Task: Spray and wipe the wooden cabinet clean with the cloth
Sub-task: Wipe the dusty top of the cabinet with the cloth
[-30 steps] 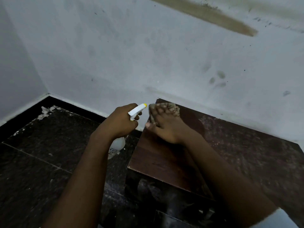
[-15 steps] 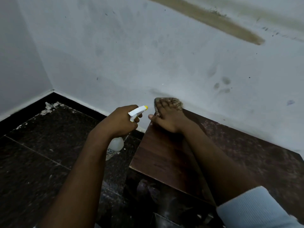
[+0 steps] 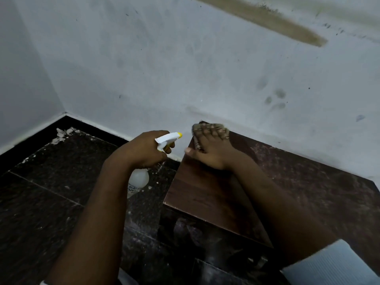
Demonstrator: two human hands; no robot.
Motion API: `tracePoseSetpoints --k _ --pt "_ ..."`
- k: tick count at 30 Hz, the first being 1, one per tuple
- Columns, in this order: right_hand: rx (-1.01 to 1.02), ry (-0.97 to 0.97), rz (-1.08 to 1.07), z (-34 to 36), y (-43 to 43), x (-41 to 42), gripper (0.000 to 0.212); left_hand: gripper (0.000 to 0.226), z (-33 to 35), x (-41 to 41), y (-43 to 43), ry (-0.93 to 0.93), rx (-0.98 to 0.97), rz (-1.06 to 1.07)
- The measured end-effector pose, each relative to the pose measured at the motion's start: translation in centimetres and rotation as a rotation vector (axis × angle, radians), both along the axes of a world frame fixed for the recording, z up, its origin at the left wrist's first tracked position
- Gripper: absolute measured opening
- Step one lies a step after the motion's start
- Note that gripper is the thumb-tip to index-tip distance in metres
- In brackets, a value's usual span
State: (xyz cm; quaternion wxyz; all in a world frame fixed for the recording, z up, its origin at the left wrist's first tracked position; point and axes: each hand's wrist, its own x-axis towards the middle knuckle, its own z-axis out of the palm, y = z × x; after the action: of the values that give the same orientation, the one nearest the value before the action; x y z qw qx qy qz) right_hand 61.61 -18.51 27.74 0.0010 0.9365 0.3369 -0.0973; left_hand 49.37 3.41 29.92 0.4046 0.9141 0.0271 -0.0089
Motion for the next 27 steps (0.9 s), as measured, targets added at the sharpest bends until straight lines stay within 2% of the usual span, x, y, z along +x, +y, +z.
tracePoseSetpoints --k 3,6,11,13,16,19,22,24,27 --pt "0.046 -0.004 0.205 -0.9 -1.2 -5.4 0.103 0.032 0.5 -0.1 0.2 0.014 -0.010 0.006" --pt "0.002 0.055 0.273 -0.5 -5.1 -7.0 0.090 0.032 0.4 -0.5 0.3 0.012 -0.032 0.004" --pt "-0.082 0.061 -0.018 1.3 -4.2 -2.8 0.096 0.030 0.9 -0.1 -0.1 0.011 -0.016 -0.021" --pt "-0.063 0.056 -0.038 1.1 -1.3 -3.1 0.095 0.031 1.2 0.0 -0.3 0.011 -0.004 -0.029" --pt "0.024 0.030 0.157 -0.2 0.5 -7.6 0.099 0.031 1.2 -0.2 -0.3 0.008 -0.041 0.002" --pt "0.103 0.023 0.310 -1.4 -2.6 -12.9 0.094 0.030 1.3 -0.7 -0.3 -0.005 -0.084 0.015" --pt "0.021 0.114 0.171 -0.3 -5.3 -12.2 0.087 0.033 1.6 -1.1 -0.2 0.000 -0.046 -0.012" --pt "-0.018 0.107 0.040 0.8 -4.1 -10.6 0.092 0.032 2.1 -1.1 0.1 0.010 0.016 -0.043" --pt "0.042 0.086 0.055 0.4 -0.9 -12.2 0.098 0.032 3.1 -1.5 0.0 0.000 0.032 -0.055"
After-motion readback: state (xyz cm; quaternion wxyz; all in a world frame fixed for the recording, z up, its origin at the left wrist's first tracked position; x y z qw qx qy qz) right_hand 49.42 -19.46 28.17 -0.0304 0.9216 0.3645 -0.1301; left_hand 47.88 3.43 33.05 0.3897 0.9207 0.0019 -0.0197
